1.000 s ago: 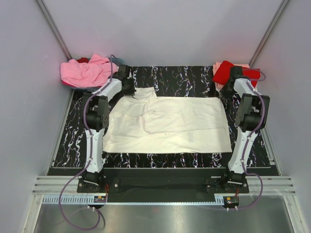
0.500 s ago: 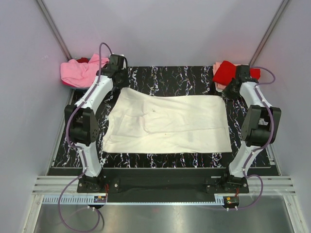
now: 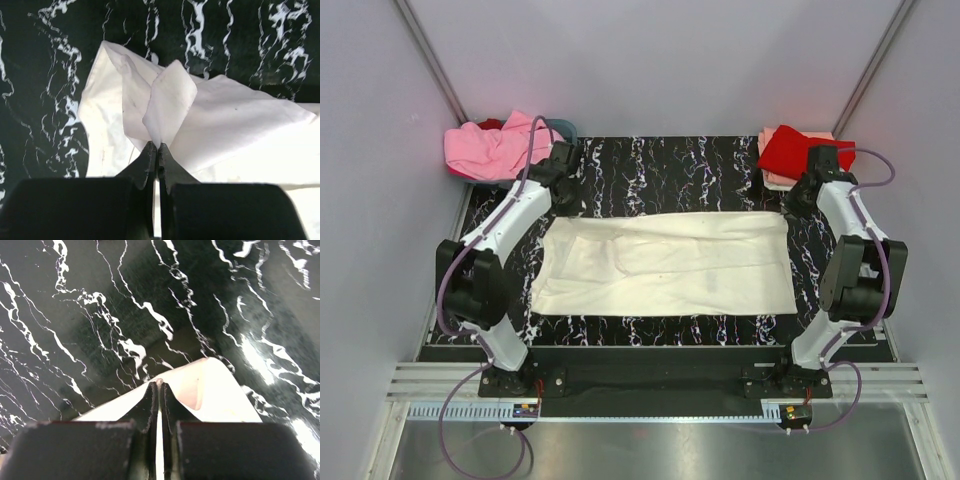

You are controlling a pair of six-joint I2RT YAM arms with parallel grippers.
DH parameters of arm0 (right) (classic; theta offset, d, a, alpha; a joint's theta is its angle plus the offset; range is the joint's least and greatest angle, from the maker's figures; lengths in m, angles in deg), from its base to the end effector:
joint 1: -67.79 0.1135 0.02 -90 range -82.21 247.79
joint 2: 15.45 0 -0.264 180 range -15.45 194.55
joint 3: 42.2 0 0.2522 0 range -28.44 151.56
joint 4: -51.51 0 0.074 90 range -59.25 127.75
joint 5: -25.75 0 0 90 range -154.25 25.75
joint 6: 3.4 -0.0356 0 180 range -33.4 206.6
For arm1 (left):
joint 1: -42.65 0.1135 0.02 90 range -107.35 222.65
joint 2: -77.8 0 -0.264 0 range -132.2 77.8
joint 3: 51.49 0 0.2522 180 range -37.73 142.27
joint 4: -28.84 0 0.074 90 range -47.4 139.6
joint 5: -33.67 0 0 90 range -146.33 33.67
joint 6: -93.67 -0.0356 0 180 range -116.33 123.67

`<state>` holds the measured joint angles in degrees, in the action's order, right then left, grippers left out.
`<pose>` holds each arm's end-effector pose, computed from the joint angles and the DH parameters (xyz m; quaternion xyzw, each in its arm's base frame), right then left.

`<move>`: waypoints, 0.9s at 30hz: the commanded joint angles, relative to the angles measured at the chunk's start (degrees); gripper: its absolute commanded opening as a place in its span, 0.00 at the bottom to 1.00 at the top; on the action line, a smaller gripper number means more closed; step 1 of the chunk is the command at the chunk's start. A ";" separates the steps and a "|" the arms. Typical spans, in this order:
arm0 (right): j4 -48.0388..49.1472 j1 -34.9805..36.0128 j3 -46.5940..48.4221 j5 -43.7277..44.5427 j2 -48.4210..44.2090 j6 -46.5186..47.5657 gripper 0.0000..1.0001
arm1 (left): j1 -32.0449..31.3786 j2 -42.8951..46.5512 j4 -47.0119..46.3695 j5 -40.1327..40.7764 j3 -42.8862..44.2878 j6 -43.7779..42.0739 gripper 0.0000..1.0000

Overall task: Fold and stack the t-shirts
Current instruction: Fold the tshirt

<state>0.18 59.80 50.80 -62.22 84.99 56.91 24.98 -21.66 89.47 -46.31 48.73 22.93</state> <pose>0.3709 -0.0533 0.2468 0.3155 0.9098 0.0339 0.2675 0.3547 -0.1065 0.2829 -0.0360 0.9615 -0.0020 0.2723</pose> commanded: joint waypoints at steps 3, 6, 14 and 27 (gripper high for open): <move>-1.20 -1.76 -3.83 3.86 -7.18 -0.01 0.00 | -0.43 7.86 0.76 4.92 -6.90 -0.11 0.00; -0.41 -2.56 -6.55 2.82 -8.33 -0.37 0.00 | -0.61 9.80 0.85 5.27 -8.93 -0.02 0.00; 0.47 -2.82 -11.39 2.99 -10.71 -0.89 0.00 | -1.31 11.74 1.90 7.11 -12.45 -0.11 0.00; -1.64 -4.31 -17.45 8.60 -14.57 -1.94 0.00 | -5.97 19.56 10.16 8.79 -20.79 6.65 0.12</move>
<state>-1.13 56.80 35.11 -59.60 73.03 56.06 20.10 -5.45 94.93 -40.45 30.19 26.54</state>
